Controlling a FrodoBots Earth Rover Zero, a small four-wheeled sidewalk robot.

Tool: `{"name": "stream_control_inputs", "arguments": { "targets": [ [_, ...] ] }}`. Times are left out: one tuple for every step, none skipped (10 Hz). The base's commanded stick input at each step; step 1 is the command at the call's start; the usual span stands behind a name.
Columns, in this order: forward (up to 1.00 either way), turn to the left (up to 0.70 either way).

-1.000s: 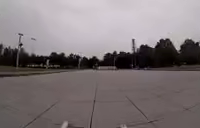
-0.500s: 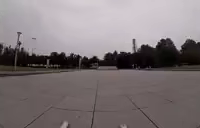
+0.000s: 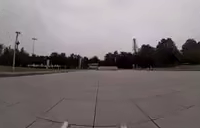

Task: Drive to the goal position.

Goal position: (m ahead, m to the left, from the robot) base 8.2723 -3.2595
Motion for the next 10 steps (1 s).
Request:
{"name": "stream_control_inputs", "arguments": {
  "targets": [
    [0.7, -0.28],
    [0.7, 0.0],
    [0.7, 0.0],
    [0.7, 0.0],
    [0.7, 0.0],
    [0.7, 0.0],
    [0.7, 0.0],
    [0.7, 0.0],
    [0.7, 0.0],
    [0.7, -0.03]
  ]
}}
